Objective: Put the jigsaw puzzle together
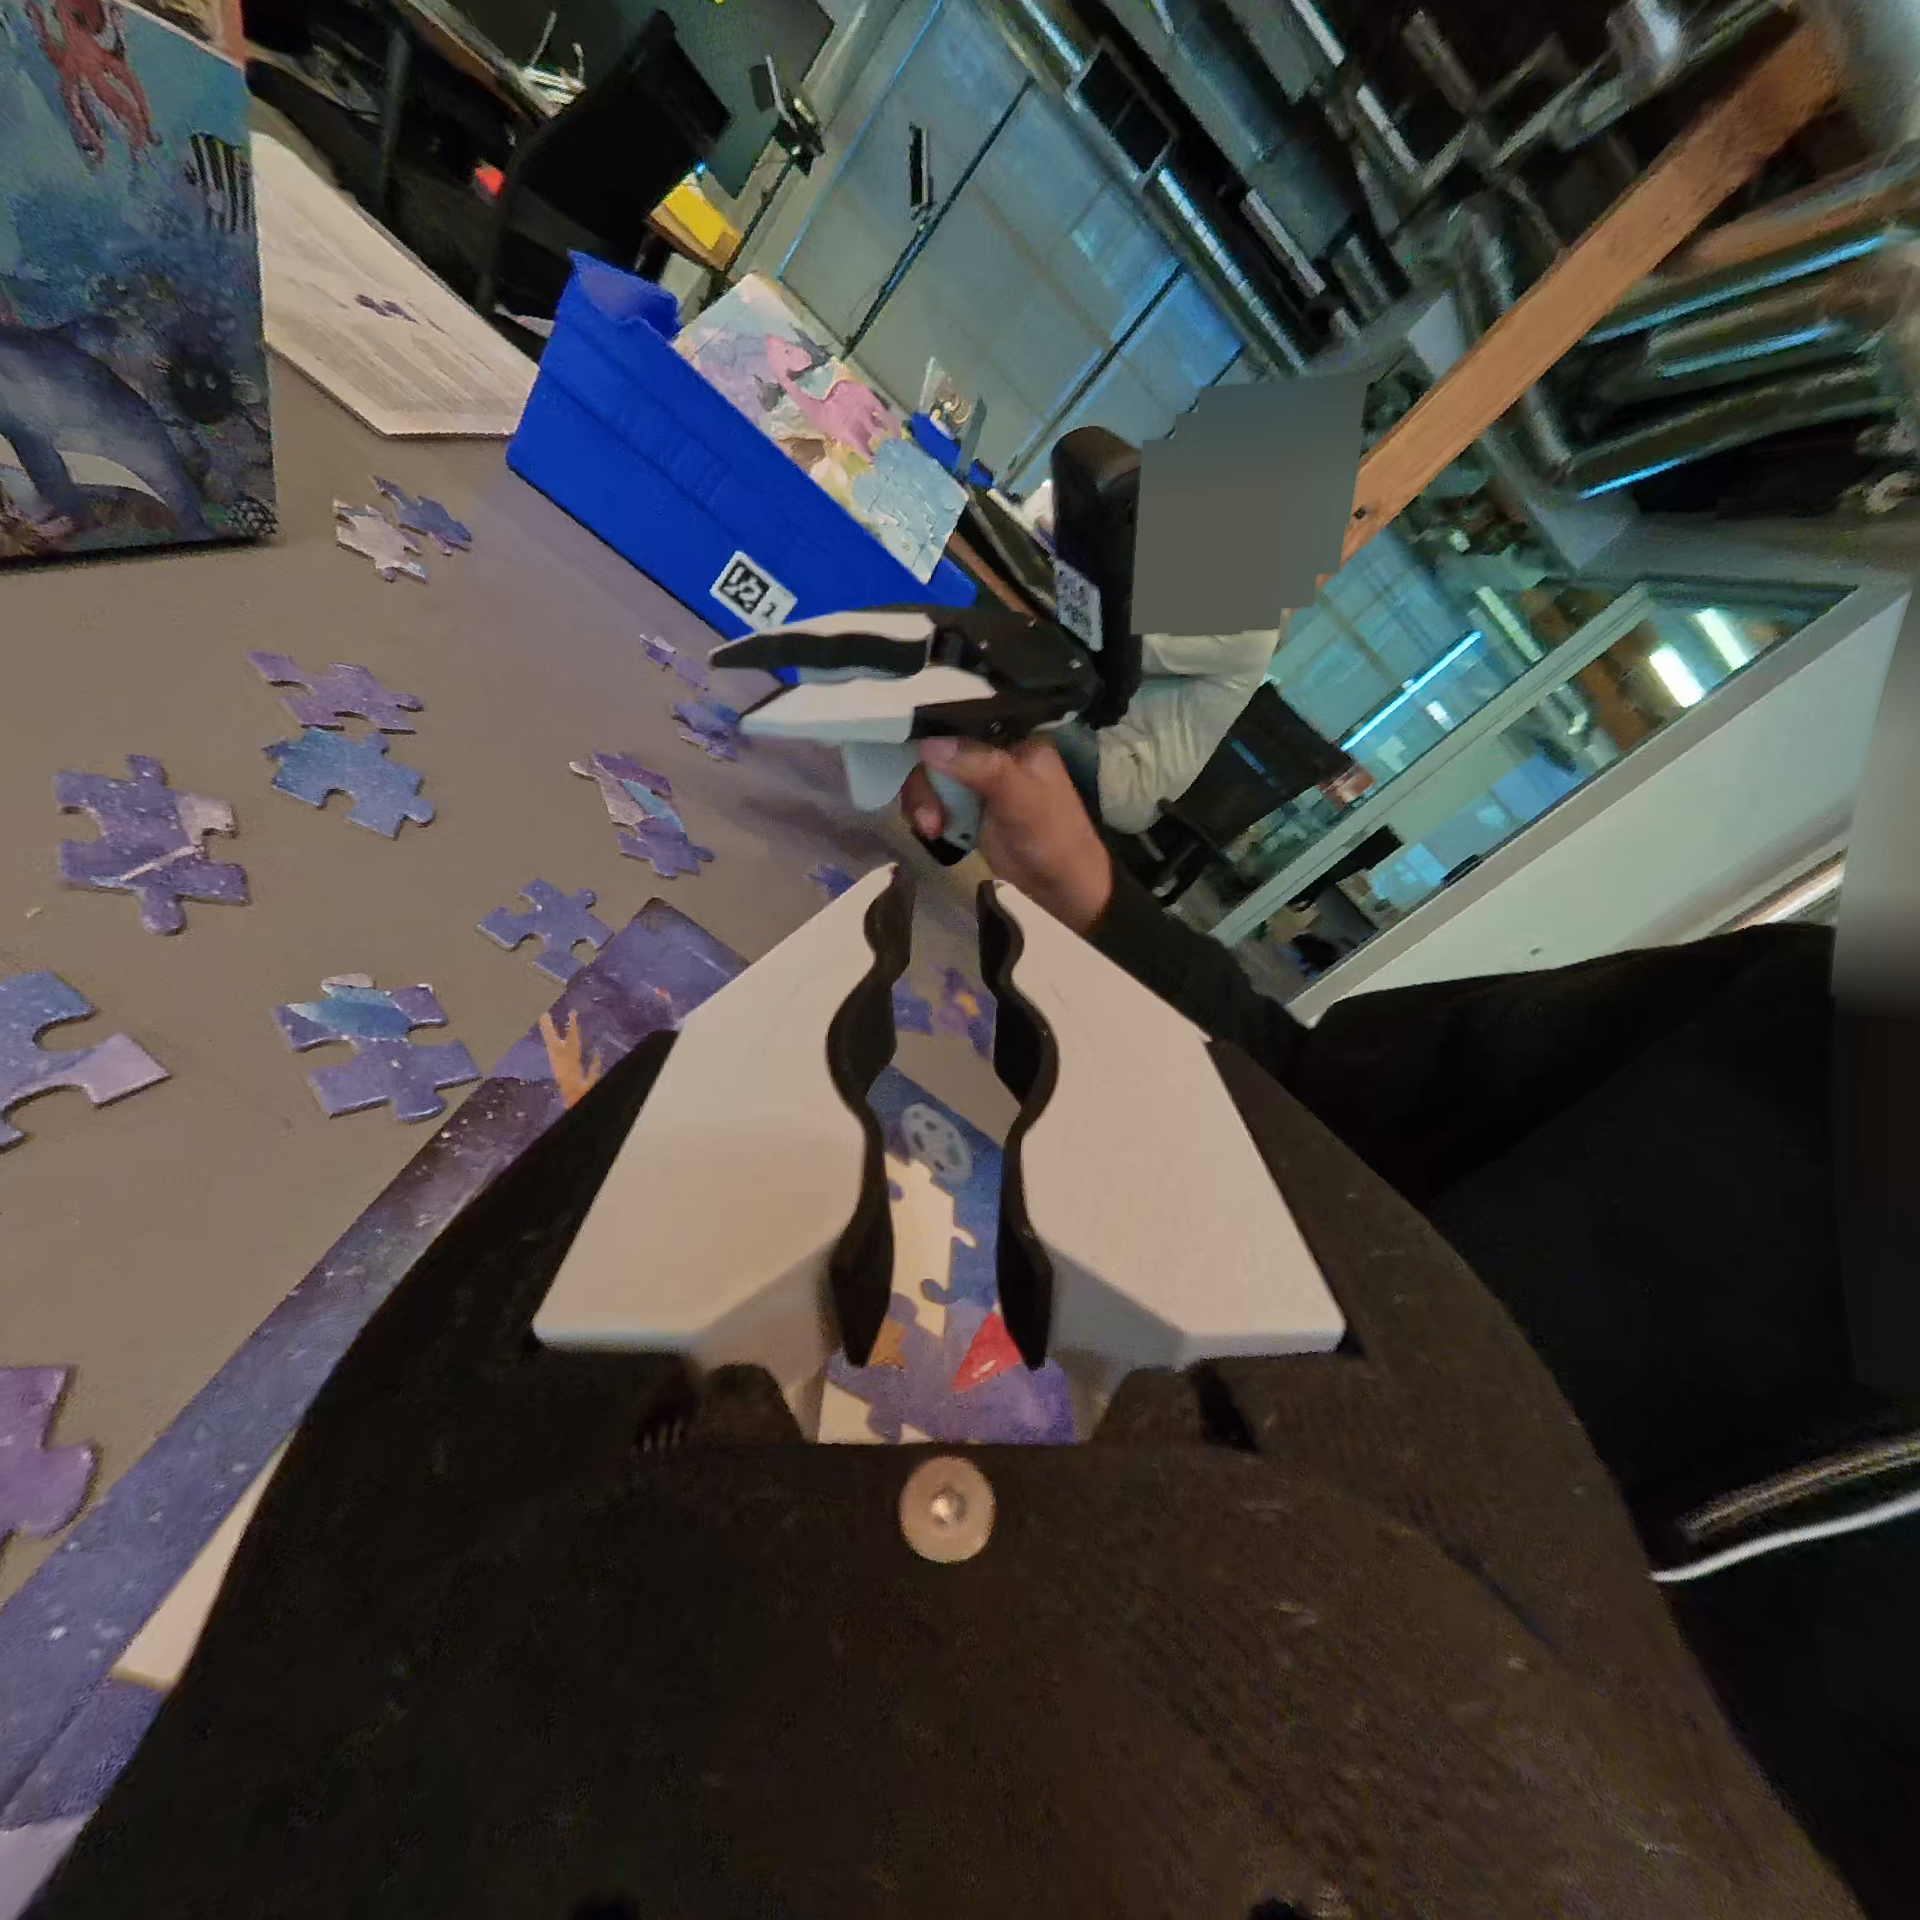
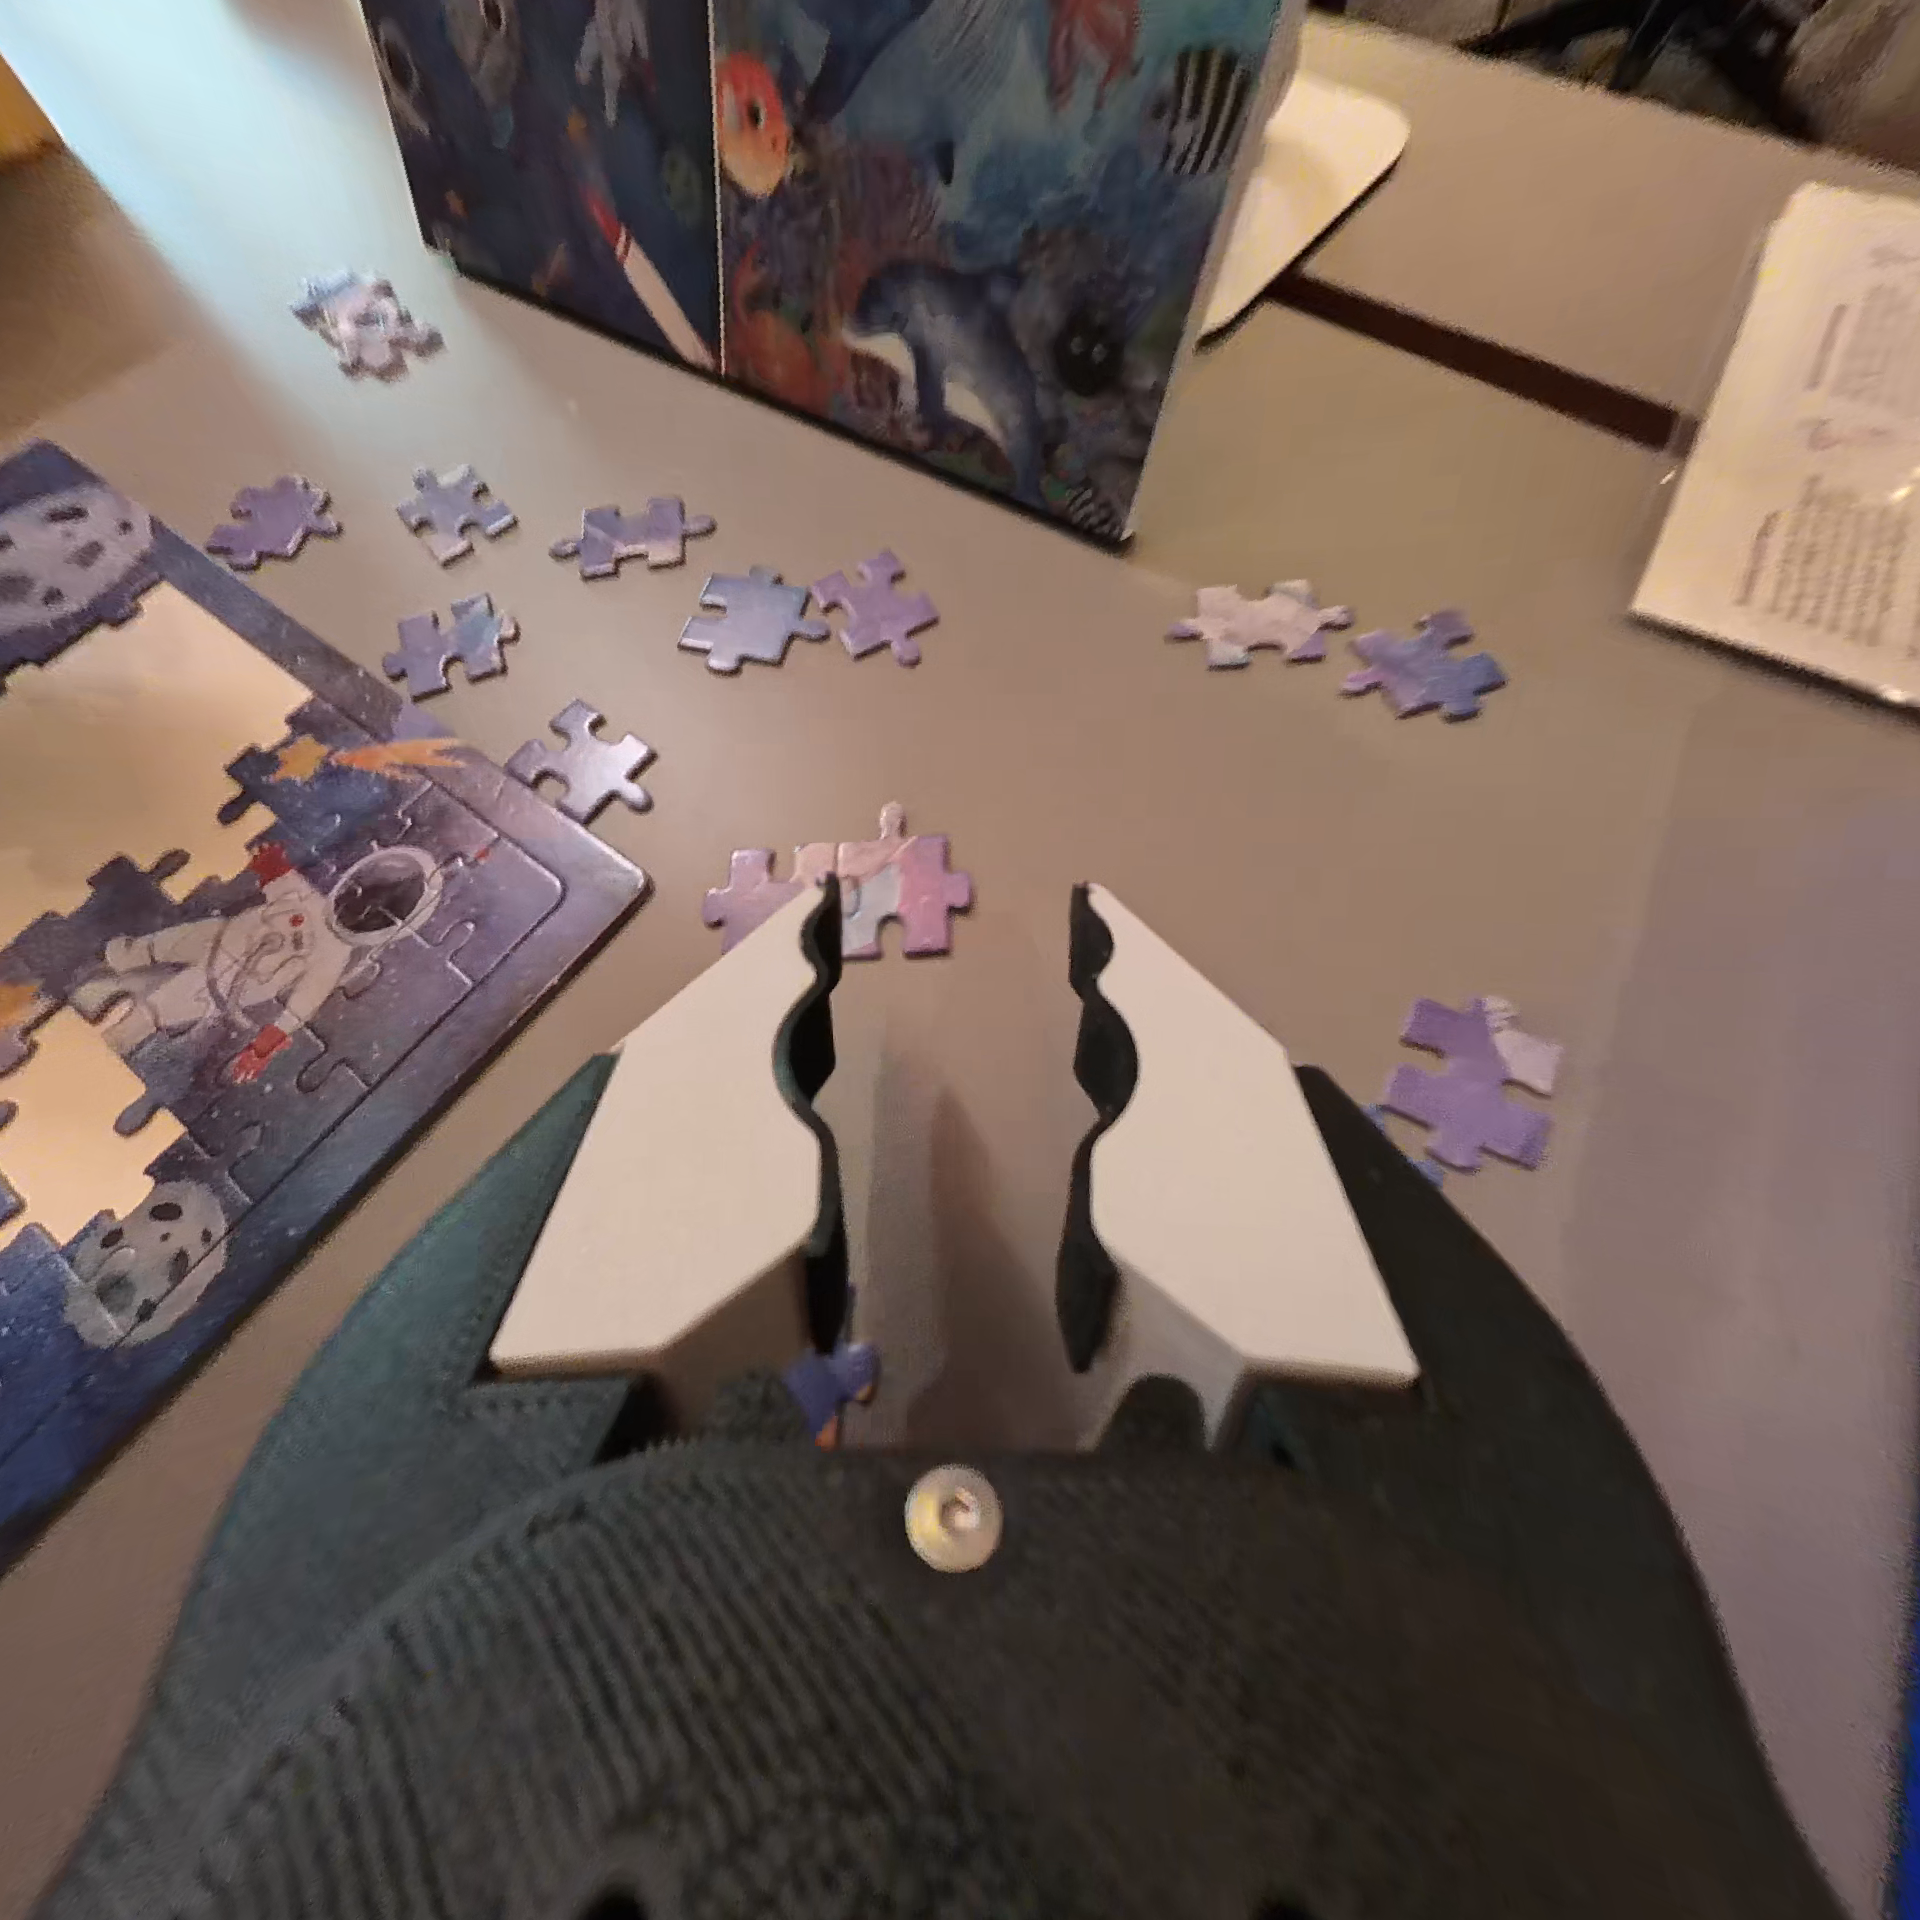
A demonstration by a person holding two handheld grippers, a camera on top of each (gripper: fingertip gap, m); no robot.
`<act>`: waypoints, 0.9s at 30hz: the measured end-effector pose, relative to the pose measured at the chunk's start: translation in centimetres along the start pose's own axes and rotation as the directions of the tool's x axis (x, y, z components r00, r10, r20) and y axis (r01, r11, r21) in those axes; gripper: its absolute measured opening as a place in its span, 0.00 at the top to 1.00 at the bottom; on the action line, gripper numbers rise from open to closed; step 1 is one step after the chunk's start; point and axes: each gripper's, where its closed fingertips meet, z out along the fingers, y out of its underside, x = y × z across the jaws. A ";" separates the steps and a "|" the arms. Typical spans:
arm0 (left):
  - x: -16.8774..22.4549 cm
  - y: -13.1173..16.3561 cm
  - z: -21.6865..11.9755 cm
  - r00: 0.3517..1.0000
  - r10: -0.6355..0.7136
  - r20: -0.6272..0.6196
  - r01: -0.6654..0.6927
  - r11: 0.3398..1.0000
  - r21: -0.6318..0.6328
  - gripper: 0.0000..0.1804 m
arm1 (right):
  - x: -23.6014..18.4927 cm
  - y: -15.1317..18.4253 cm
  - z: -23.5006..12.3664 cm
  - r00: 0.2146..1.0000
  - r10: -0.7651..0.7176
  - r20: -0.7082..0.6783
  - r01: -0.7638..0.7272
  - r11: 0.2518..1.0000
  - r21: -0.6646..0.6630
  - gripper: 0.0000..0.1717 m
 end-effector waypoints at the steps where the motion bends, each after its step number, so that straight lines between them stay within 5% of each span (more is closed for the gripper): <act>1: -0.2 0.2 0.1 0.999 0.033 0.029 -0.032 0.999 -0.017 0.95 | 0.4 -0.5 -0.4 1.000 0.006 0.000 -0.006 0.999 0.034 0.76; 7: -1.8 2.4 3.5 0.929 0.290 0.231 -0.224 0.936 -0.271 0.87 | 1.6 -2.8 -2.3 1.000 -0.011 0.002 0.011 0.984 0.176 0.77; 12: -5.0 4.7 8.5 0.817 0.459 0.348 -0.193 0.787 -0.585 0.68 | 2.7 -2.6 -2.1 0.990 -0.140 -0.034 0.143 0.978 0.154 0.78; 19: -10.7 4.9 14.1 0.675 0.606 0.421 -0.180 0.688 -0.703 0.71 | 2.3 -1.8 -4.2 0.986 -0.166 -0.018 0.166 0.968 0.189 0.79; 27: -12.2 5.1 14.4 0.637 0.603 0.480 -0.134 0.700 -0.702 0.74 | 1.8 -2.8 -6.8 0.983 -0.184 -0.015 0.181 0.948 0.262 0.78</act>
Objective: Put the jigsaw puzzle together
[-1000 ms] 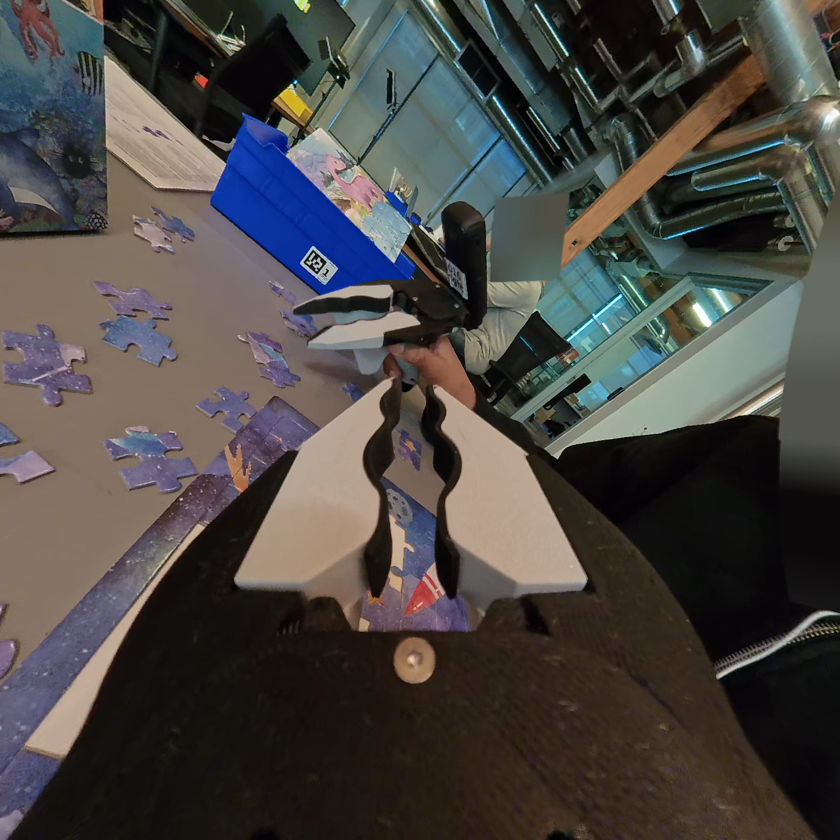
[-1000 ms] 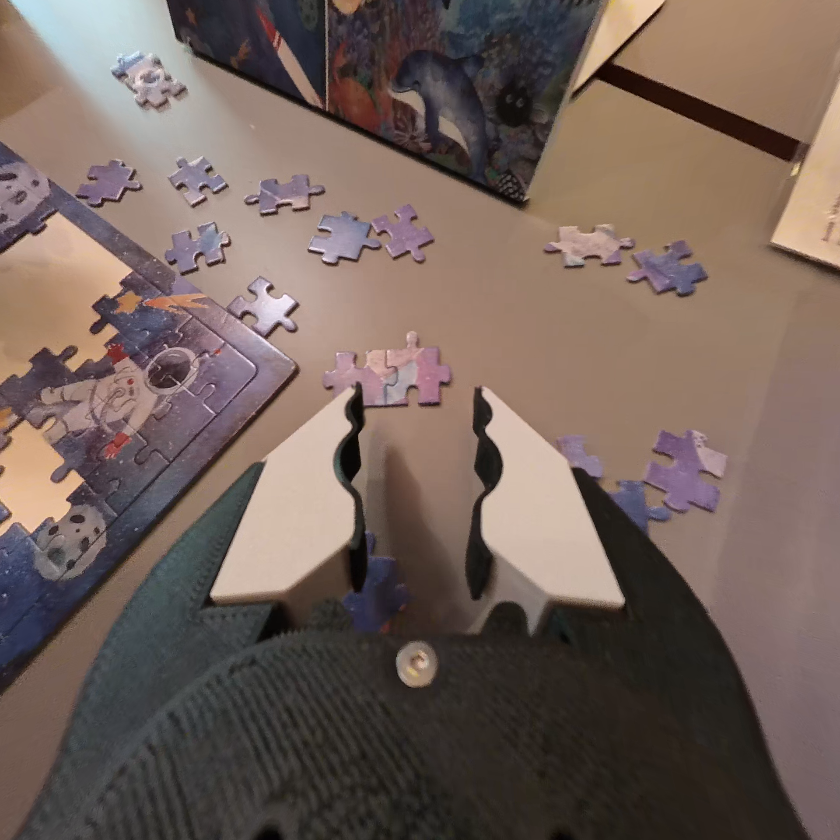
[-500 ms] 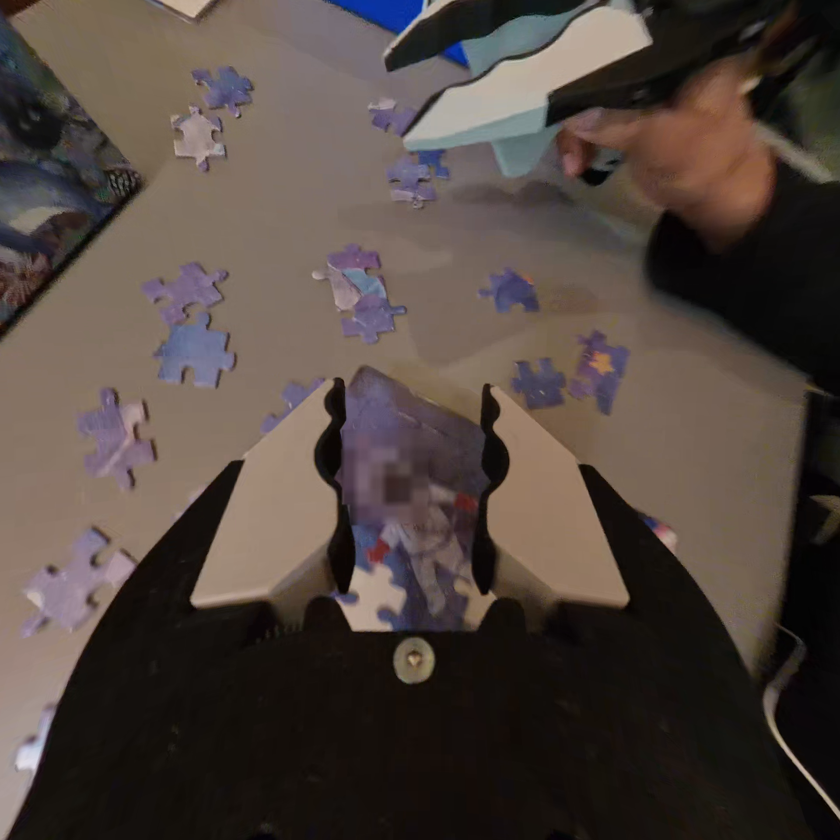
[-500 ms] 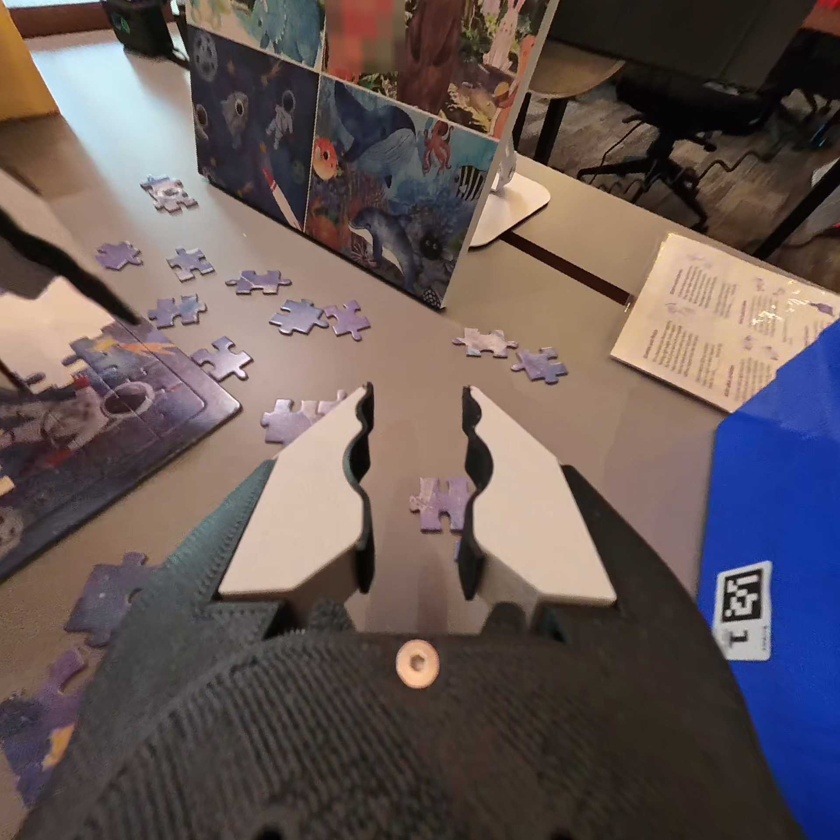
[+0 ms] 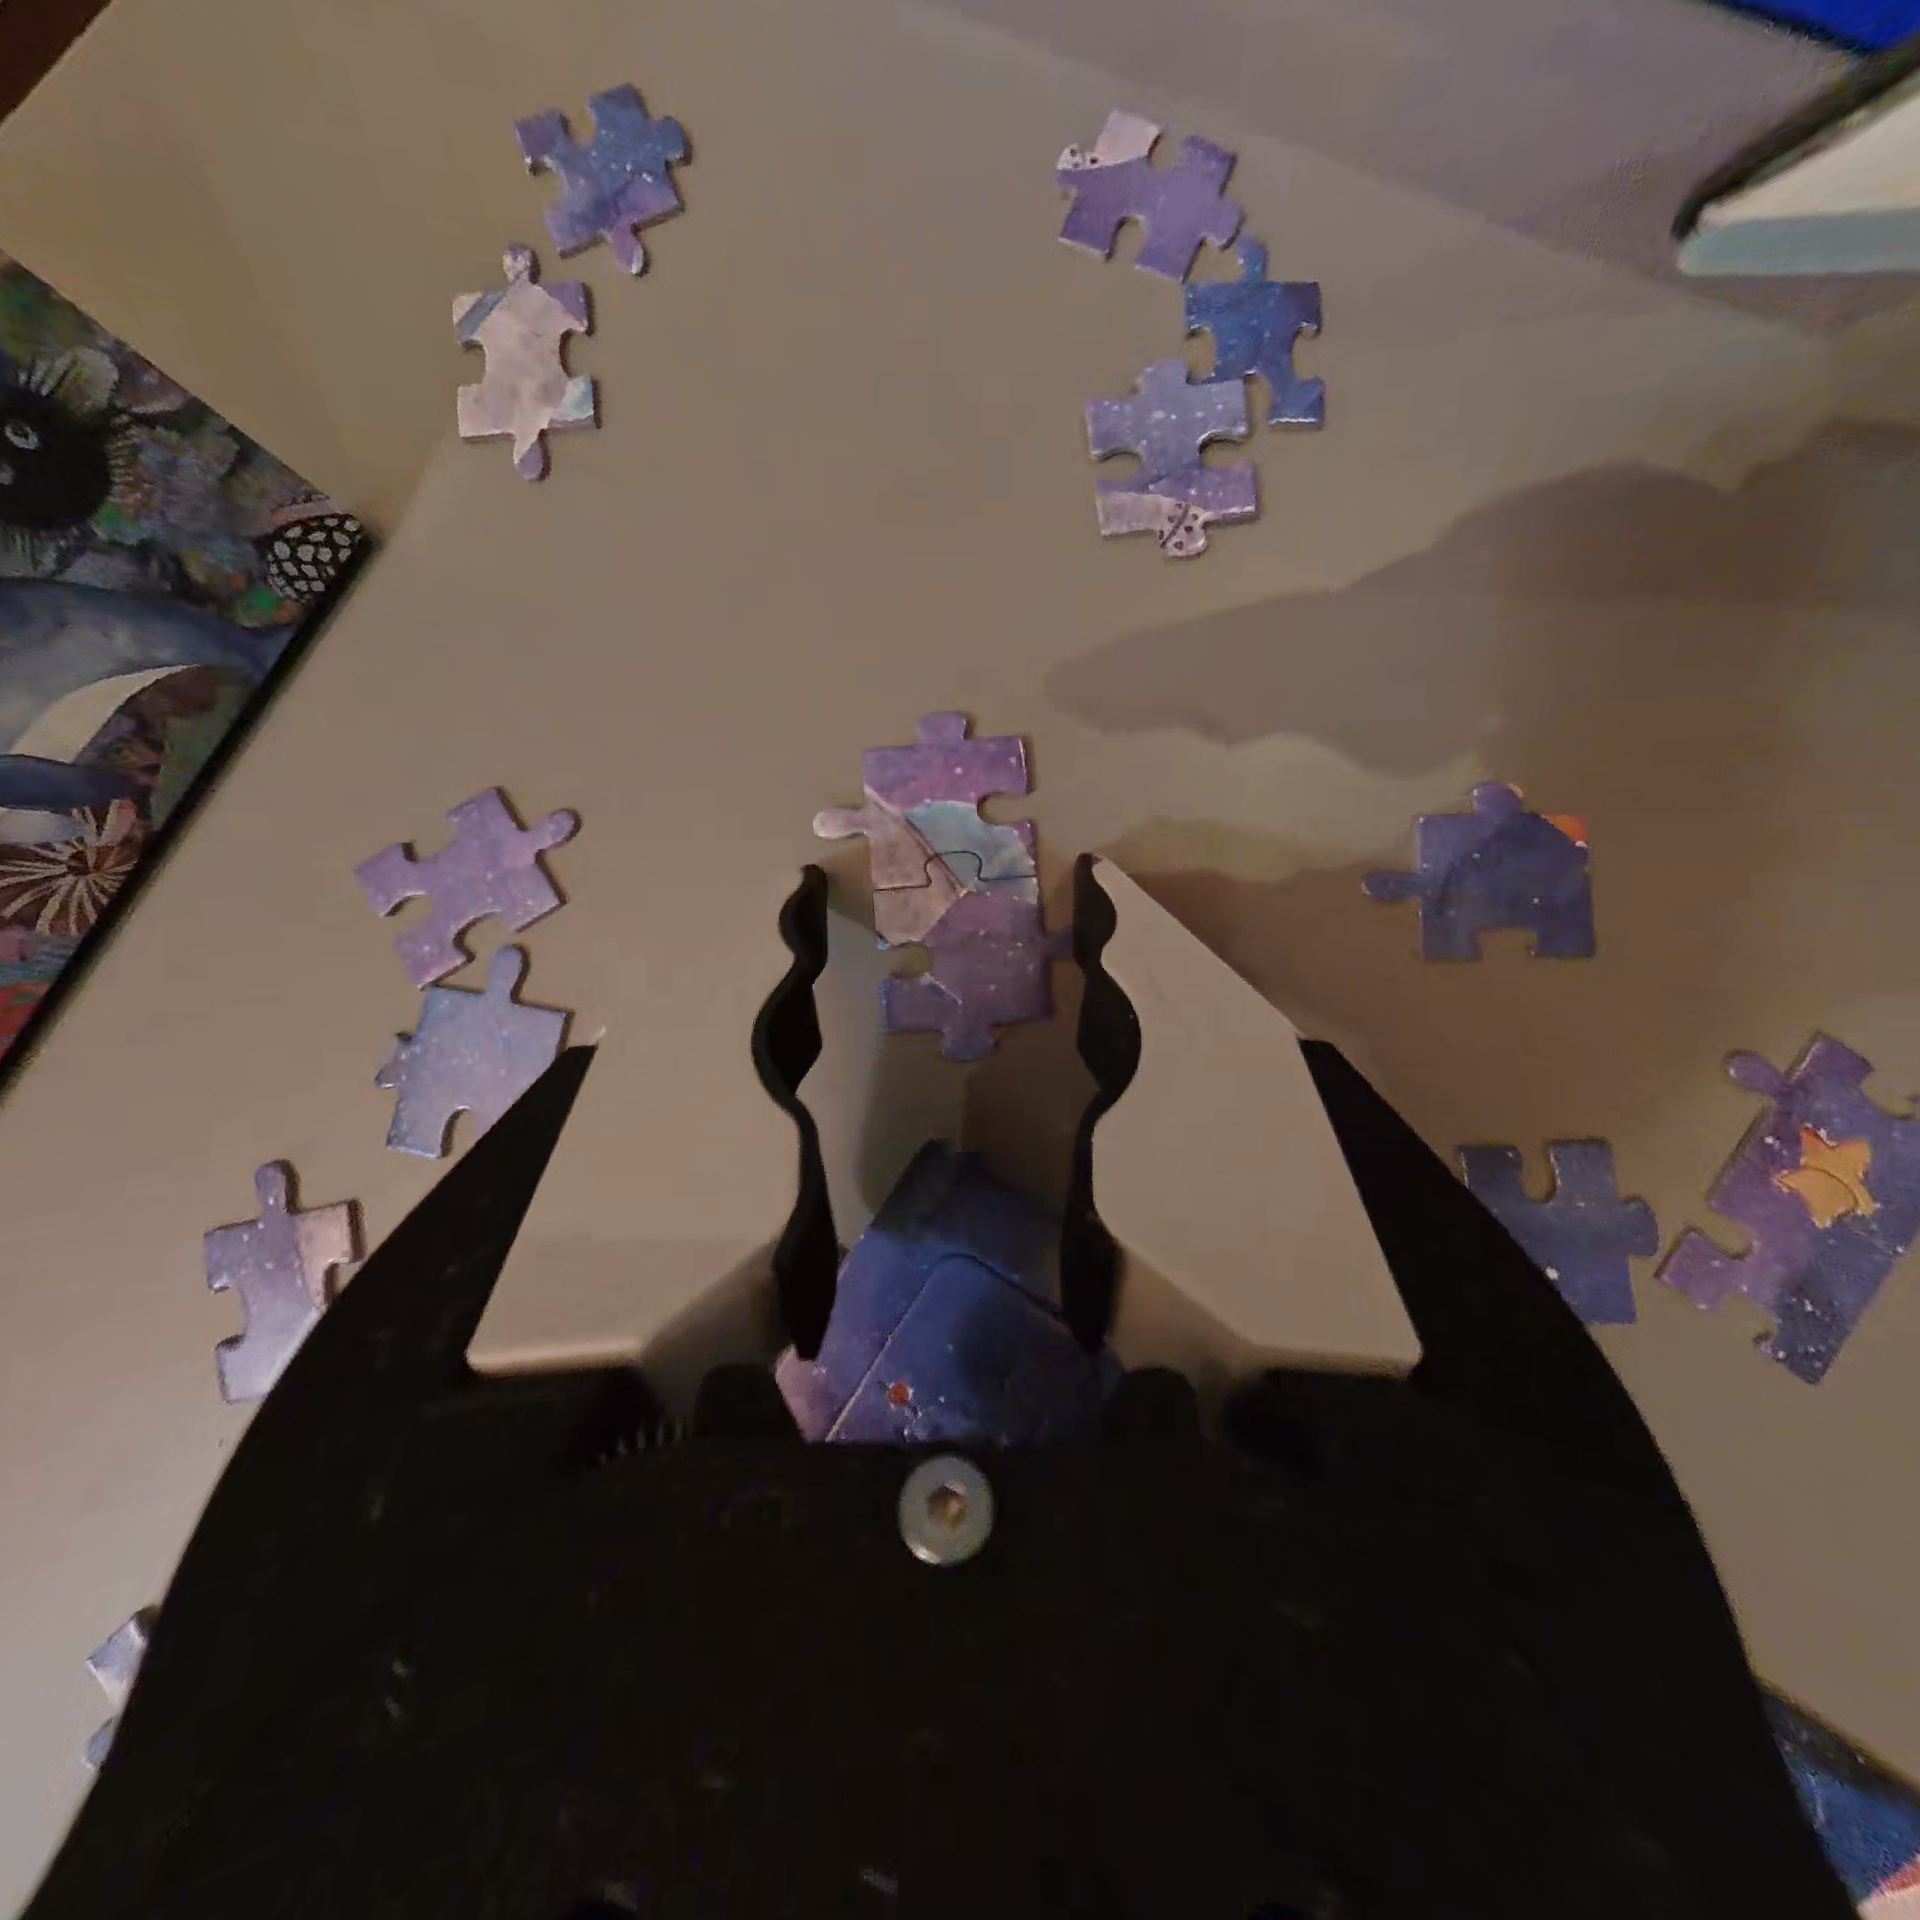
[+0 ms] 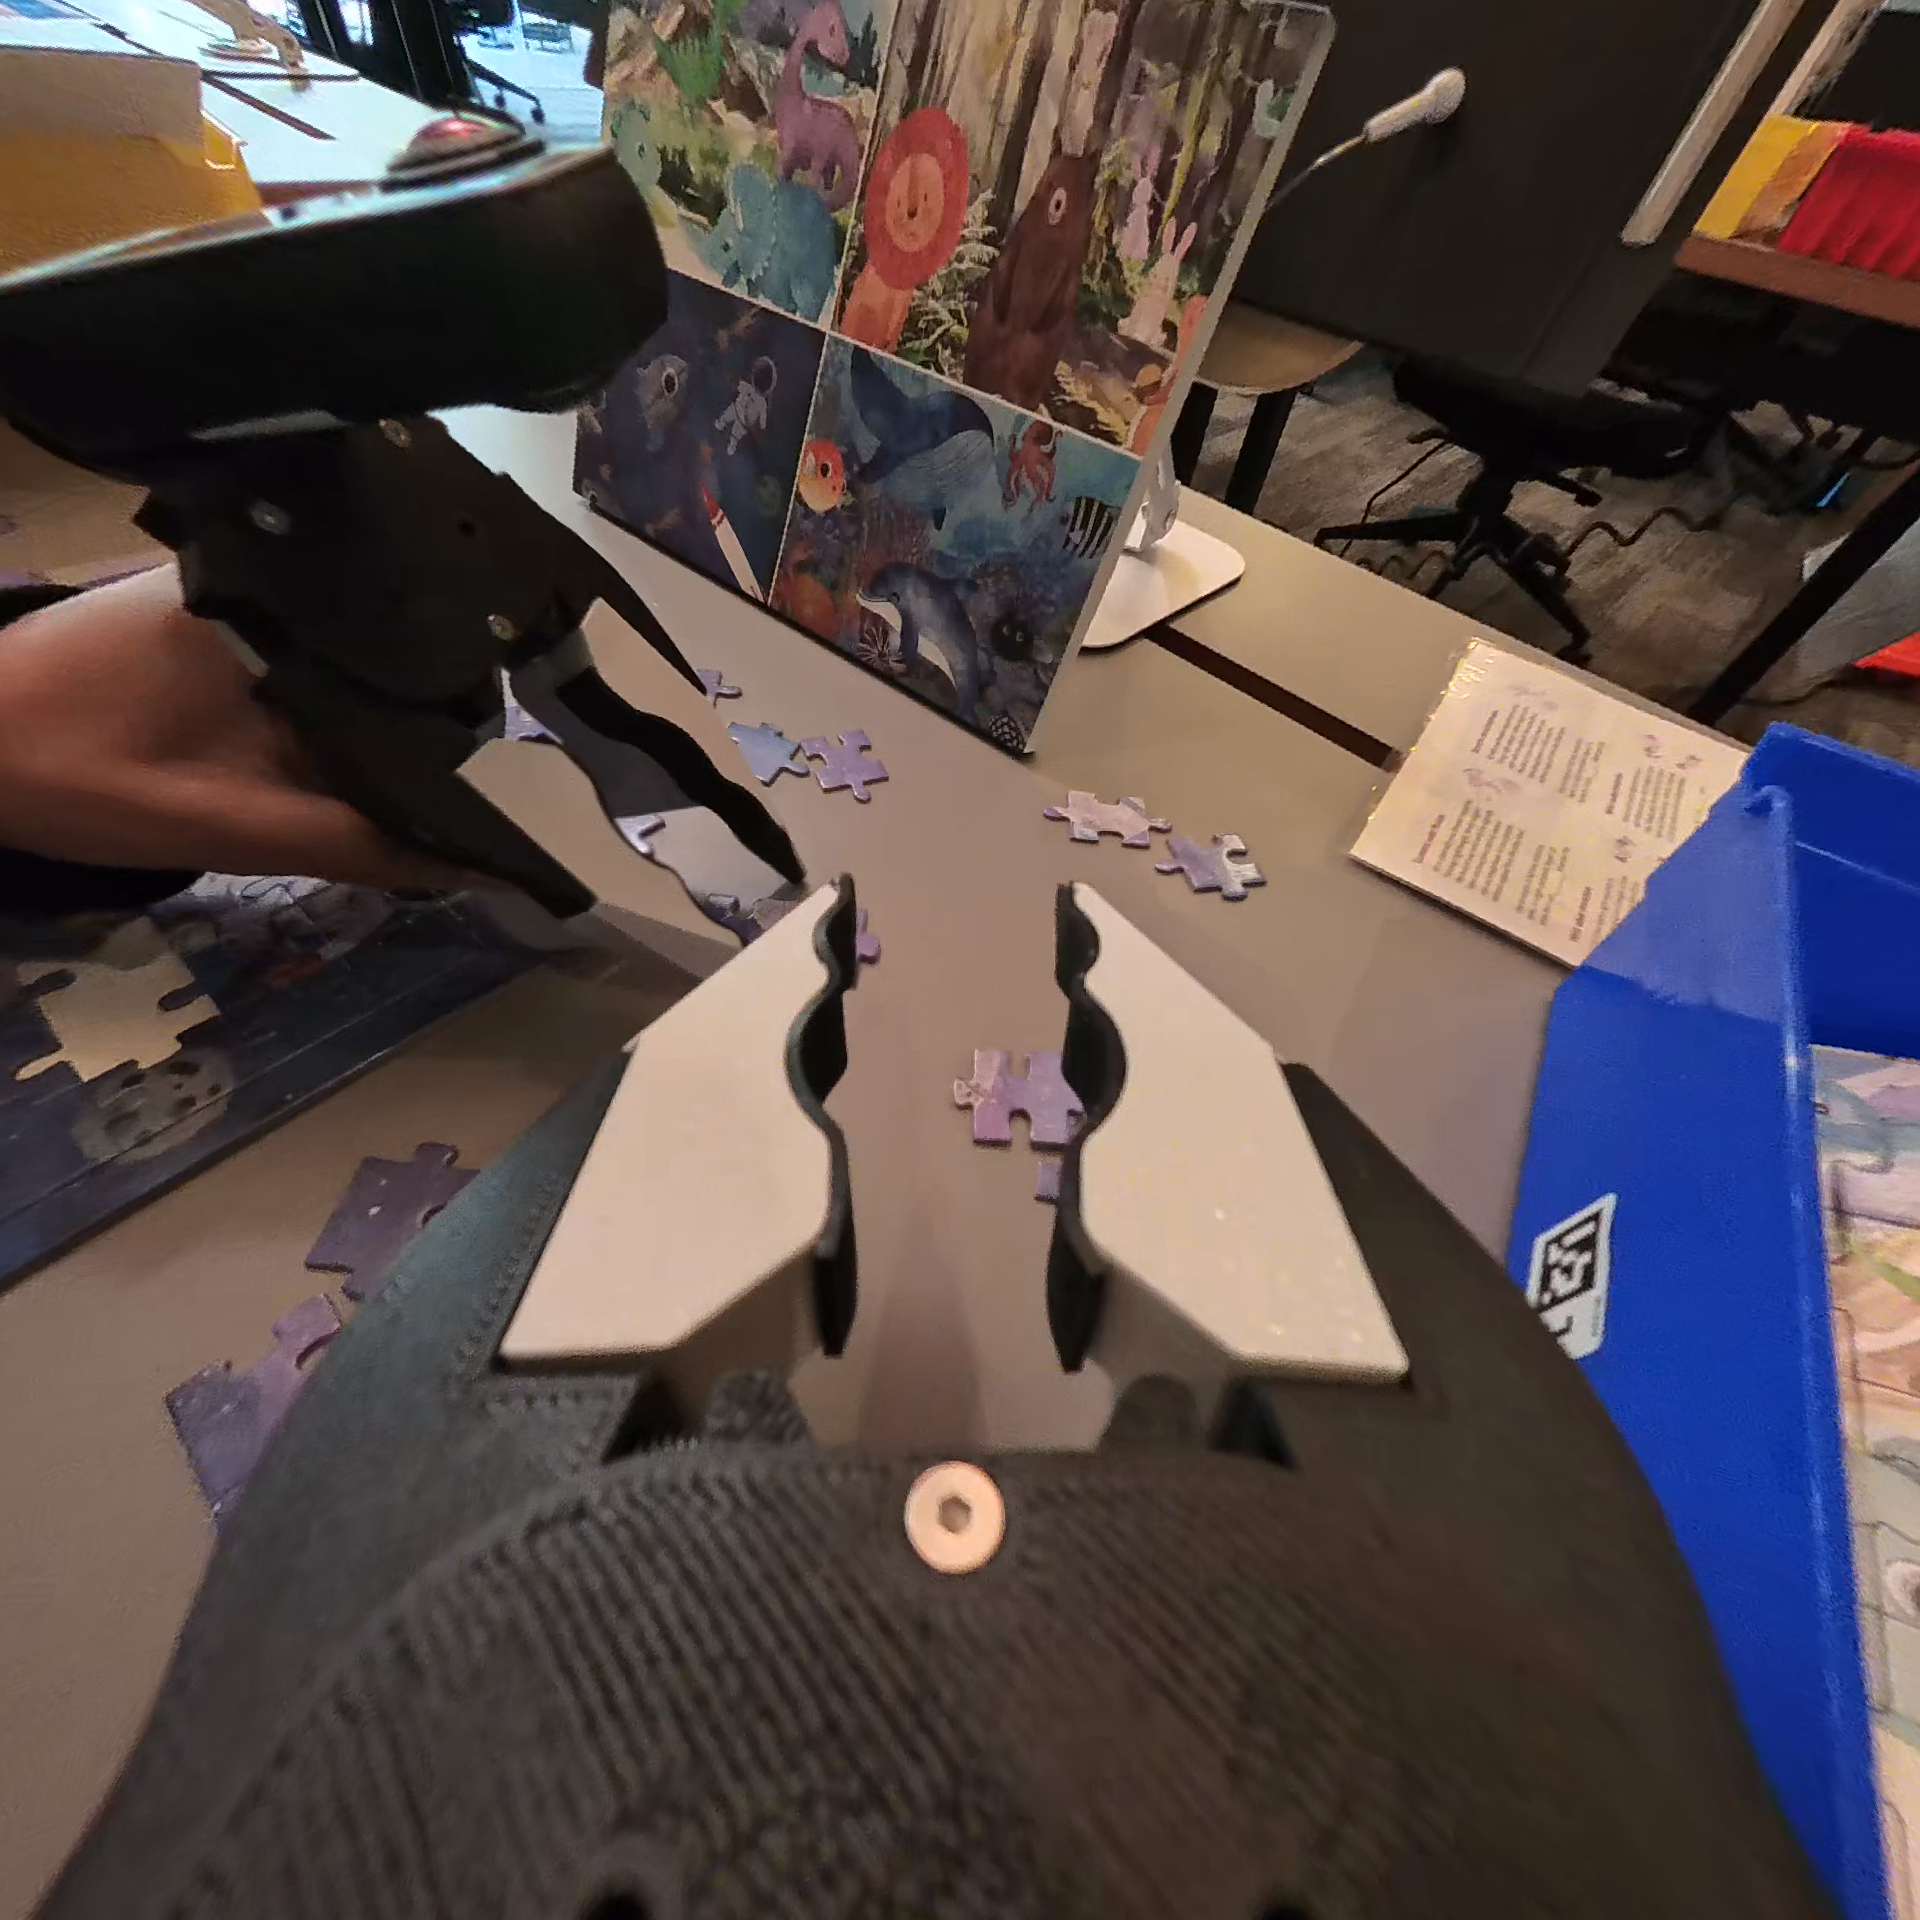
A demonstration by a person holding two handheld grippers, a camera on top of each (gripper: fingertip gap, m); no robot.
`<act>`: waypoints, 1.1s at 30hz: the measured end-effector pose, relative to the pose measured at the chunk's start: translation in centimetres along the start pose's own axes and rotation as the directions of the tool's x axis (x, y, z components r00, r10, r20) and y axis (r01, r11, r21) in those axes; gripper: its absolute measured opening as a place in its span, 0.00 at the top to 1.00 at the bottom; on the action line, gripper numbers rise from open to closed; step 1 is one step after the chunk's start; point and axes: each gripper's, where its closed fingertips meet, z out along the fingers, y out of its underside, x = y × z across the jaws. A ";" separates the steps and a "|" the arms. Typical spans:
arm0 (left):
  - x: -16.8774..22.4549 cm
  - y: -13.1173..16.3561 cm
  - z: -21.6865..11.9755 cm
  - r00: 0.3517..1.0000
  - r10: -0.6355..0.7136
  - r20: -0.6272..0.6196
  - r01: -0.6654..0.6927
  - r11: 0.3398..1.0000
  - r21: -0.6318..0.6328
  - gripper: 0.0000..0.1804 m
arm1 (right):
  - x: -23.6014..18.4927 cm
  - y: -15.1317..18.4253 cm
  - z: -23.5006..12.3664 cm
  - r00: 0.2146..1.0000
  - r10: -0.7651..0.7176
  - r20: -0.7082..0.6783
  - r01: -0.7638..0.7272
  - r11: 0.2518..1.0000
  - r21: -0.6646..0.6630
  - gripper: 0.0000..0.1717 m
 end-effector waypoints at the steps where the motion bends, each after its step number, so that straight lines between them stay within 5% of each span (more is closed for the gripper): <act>1: 0.0 0.0 0.0 1.000 0.000 0.003 0.000 1.000 0.004 0.76 | -0.1 0.1 0.0 1.000 -0.004 0.003 0.004 1.000 -0.004 0.78; 12: 0.4 -0.3 -0.5 0.999 0.037 -0.002 -0.037 0.999 0.034 0.83 | -0.3 0.2 -0.1 1.000 -0.009 0.001 0.009 1.000 -0.015 0.78; 21: 1.3 -0.7 -5.7 0.991 0.132 0.011 -0.133 0.987 0.085 0.83 | -0.3 0.7 0.2 1.000 0.007 0.008 -0.006 1.000 -0.027 0.78; 27: -3.5 4.0 -12.5 0.979 0.147 0.139 -0.153 0.988 0.037 0.83 | 0.1 0.4 -0.1 1.000 0.006 -0.007 -0.006 1.000 -0.010 0.78; 33: -4.3 11.5 -16.4 0.951 0.305 0.052 -0.300 0.950 -0.087 0.83 | -0.1 0.8 0.3 1.000 0.026 0.006 -0.026 1.000 -0.012 0.78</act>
